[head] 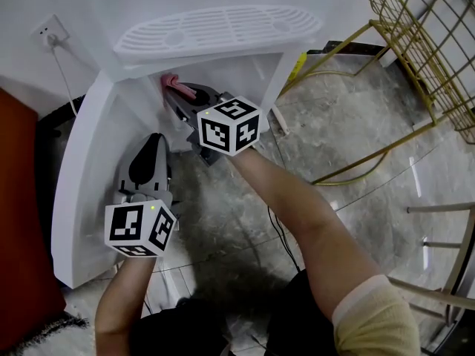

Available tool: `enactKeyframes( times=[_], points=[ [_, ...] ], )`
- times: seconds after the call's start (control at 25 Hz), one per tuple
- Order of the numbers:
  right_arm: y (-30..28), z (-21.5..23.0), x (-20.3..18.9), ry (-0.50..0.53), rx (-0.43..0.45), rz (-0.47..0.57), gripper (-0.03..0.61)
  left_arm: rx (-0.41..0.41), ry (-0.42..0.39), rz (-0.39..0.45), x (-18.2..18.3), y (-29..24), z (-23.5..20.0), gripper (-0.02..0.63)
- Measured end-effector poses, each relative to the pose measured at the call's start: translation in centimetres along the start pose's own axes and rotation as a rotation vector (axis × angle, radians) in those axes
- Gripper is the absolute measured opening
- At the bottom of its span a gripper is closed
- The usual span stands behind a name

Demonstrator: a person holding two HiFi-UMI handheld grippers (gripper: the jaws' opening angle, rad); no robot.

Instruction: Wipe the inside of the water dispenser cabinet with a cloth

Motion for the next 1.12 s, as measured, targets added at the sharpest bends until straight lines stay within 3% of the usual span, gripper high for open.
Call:
enactKeyframes(
  times=[0.64, 1.12],
  points=[
    [1.1, 0.4, -4.4, 0.029, -0.004, -0.185, 0.028, 0.005, 0.007, -0.031, -0.9, 0.1, -0.2, 0.018],
    [2.0, 0.8, -7.6, 0.061, 0.018, -0.382, 0.029, 0.011, 0.002, -0.069, -2.0, 0.0, -0.3, 0.018]
  ],
)
Point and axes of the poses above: the fingertips, and each gripper's own axes: y backward along the fingers, z to its right, x out of its top, the point moved 9 cm from there along y, backward along the fingers, and after that the axes turned 5 degrees about z, right-handed, at the moved point
